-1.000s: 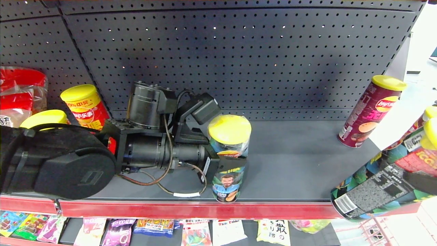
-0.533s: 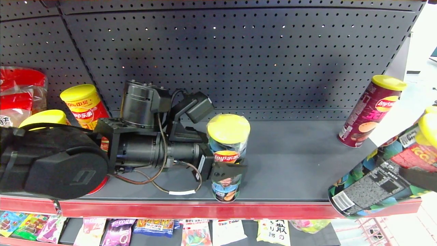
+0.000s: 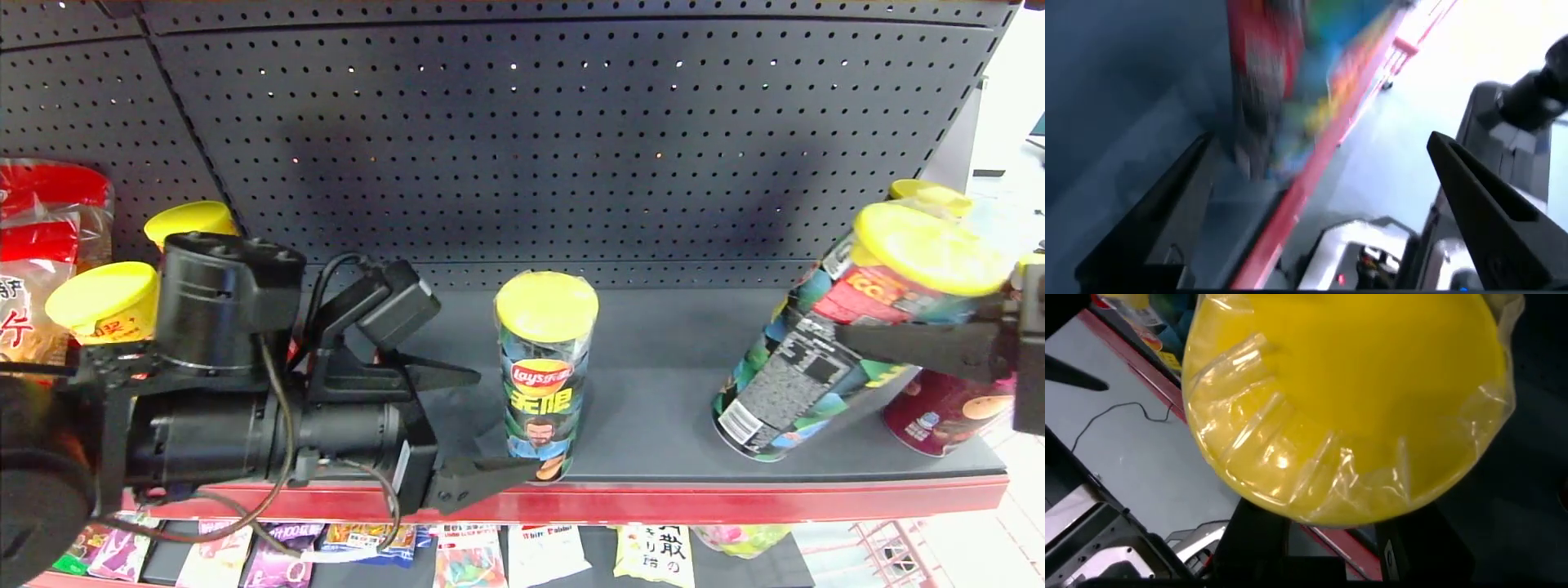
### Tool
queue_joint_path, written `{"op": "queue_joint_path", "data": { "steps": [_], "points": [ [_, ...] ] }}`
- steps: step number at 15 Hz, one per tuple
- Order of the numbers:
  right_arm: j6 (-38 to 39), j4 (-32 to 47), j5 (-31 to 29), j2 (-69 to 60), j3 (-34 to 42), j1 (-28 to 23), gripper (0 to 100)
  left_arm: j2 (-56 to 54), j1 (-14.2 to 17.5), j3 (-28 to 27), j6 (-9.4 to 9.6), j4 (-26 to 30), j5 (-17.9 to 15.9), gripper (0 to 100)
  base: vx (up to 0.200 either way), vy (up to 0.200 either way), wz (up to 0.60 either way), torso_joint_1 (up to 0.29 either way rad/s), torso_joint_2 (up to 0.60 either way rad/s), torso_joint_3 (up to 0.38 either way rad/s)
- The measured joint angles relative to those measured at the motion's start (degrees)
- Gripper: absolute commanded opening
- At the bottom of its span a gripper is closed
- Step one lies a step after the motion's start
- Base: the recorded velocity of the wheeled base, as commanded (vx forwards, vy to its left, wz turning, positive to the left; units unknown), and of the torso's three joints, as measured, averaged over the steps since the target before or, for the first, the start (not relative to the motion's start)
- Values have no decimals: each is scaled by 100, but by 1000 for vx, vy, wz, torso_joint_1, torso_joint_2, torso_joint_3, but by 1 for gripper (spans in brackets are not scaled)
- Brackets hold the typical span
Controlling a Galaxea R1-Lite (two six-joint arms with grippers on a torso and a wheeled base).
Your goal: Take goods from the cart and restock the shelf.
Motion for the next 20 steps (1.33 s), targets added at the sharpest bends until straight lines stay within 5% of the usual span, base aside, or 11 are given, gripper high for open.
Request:
{"op": "queue_joint_path", "data": {
  "steps": [4,7,13,20],
  "points": [
    [-217,-474,118,1196,-614,212,0,-844,-2,784,13,57,709,100,0,0,0,0,0,0],
    [-316,-567,217,2059,-1384,394,0,-1412,-2,1097,-145,183,786,100,0,0,0,0,0,0],
    [-430,-580,340,3126,-2225,652,0,-1974,364,1040,-302,364,1257,100,0,0,0,0,0,0],
    [-422,-580,372,3818,-2950,705,0,-2063,455,996,-325,361,1360,100,0,0,0,0,0,0]
  ]
}}
